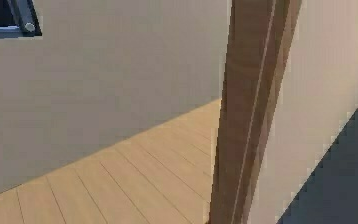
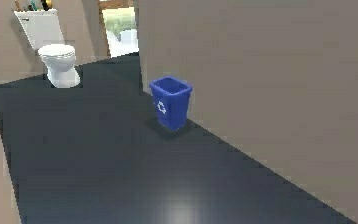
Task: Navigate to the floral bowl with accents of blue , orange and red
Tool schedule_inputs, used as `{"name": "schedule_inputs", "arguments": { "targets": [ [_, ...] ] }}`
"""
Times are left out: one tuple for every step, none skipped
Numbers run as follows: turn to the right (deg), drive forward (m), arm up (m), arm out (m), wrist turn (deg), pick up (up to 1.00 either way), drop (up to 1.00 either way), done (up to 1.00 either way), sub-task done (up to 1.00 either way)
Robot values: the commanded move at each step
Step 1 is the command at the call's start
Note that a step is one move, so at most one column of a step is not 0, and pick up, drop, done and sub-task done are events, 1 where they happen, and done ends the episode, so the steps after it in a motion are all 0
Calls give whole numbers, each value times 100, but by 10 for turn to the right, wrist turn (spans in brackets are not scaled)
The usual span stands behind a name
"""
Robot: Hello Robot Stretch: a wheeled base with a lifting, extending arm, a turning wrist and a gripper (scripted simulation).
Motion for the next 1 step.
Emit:
{"name": "schedule_inputs", "arguments": {
  "targets": [
    [-420,0,0,0,0,0,0,0,0]
  ]
}}
